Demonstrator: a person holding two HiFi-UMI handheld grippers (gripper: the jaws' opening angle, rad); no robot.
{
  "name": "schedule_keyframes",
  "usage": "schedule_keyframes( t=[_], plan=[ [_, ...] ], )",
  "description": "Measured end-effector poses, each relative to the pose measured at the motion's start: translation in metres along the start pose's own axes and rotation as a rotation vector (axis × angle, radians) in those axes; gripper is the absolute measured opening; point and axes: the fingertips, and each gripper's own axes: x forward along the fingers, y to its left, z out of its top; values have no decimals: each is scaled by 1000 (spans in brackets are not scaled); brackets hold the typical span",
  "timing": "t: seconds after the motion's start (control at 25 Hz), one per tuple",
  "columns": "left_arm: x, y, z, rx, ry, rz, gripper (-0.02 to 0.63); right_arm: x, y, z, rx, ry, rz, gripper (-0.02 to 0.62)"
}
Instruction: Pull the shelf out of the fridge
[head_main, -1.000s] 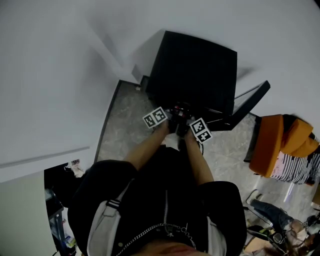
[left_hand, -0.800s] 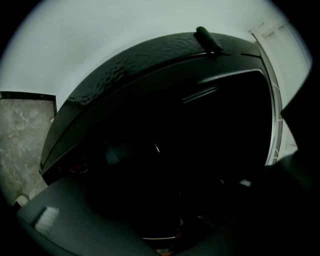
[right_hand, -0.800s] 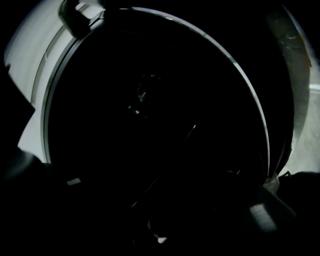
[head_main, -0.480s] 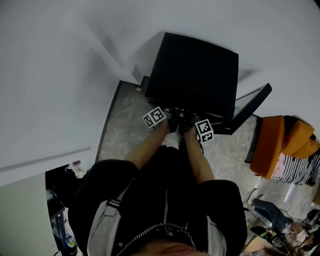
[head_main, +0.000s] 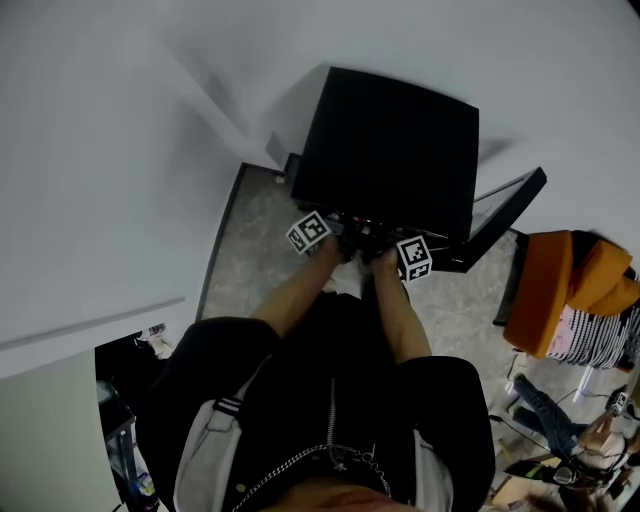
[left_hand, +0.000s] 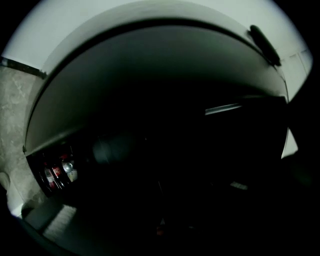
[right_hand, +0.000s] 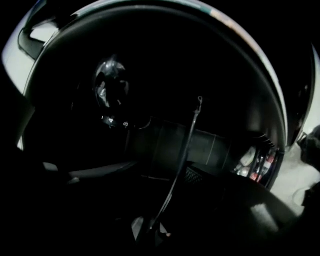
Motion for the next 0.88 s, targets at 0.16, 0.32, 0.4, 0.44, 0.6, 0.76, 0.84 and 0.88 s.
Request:
schedule_keyframes(
  t=[0.16,0.32,0.4,0.44,0.6,0.76,0.84,0.88],
  plan=[
    [4,-4,2,-17,-7,-2,73,6,3,2,14,-6,20,218],
    [7,-4,6,-48,-25,-8,55,10,1,3,31,-10,20,185],
    [7,-5,6,-72,-37,-21,41,11,2,2,41,-5,31,164],
    [7,-5,6,-87,-44,-27,40,11,2,2,53,-6,34,156],
    [7,-4,6,-138,-68,-38,32,12,-1,3,71,-17,27,115],
    [5,-5,5,-175,-82,-48,26,8,-8,4,69,-14,9,27],
    [5,-5,5,-185,-87,-51,25,7,-10,4,73,-10,20,25],
    [5,-5,6,-188,-89,-53,24,8,-10,4,75,-9,23,25]
  ],
)
